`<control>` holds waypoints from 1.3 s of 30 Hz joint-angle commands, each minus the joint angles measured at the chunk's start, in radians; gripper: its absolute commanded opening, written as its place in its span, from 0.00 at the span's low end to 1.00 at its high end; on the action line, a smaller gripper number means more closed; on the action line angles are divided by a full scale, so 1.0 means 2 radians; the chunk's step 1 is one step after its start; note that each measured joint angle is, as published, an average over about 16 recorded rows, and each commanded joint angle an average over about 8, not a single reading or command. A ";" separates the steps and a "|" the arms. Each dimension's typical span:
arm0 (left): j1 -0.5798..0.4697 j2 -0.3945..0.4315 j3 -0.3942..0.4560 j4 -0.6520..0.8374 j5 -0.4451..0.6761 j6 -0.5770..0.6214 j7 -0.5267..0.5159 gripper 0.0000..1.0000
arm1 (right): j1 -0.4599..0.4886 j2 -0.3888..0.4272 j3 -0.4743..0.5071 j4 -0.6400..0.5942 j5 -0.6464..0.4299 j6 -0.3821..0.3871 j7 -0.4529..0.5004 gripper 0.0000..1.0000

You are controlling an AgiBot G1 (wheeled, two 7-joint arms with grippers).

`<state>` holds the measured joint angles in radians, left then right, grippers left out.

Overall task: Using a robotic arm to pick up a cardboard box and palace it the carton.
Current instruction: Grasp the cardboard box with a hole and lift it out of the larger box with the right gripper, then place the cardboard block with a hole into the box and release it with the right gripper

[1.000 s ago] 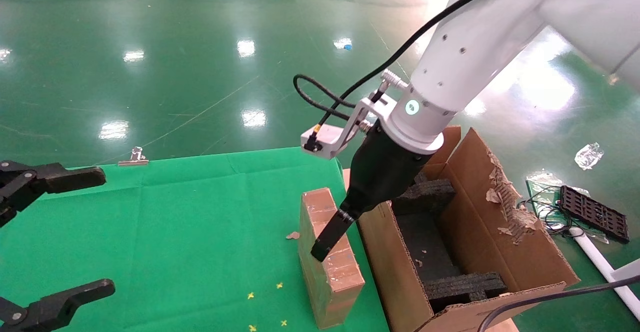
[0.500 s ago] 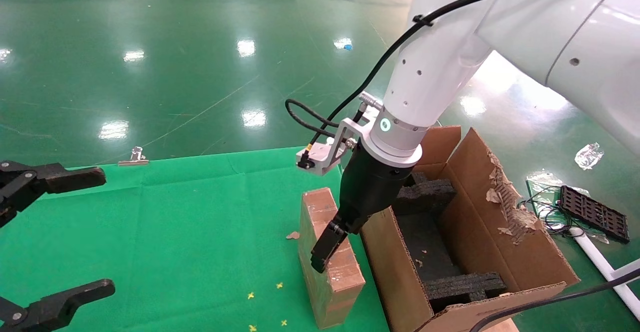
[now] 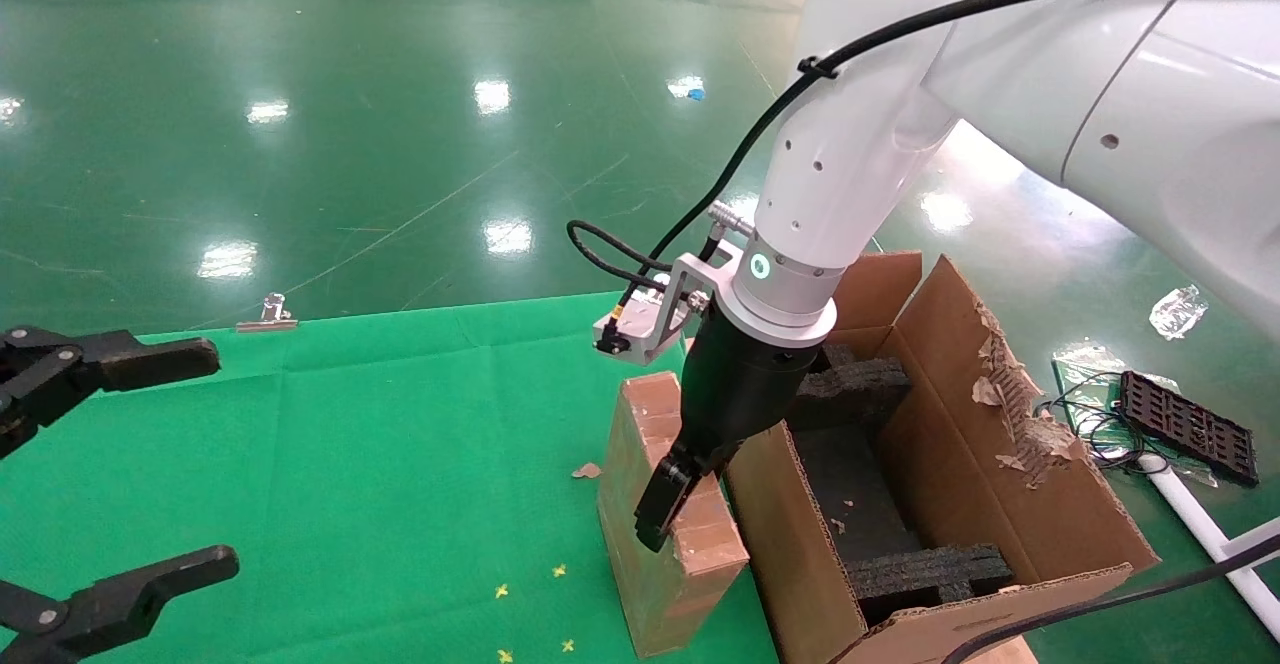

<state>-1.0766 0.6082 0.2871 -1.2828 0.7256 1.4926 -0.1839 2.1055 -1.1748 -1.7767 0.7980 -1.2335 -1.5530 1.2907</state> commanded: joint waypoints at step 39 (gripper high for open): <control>0.000 -0.001 0.001 0.000 -0.001 -0.001 0.001 0.00 | 0.183 0.166 0.008 -0.157 -0.064 0.019 -0.118 0.00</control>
<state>-1.0771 0.6071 0.2897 -1.2828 0.7238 1.4914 -0.1826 2.4552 -0.8481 -1.7608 0.4823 -1.3548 -1.5153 1.0591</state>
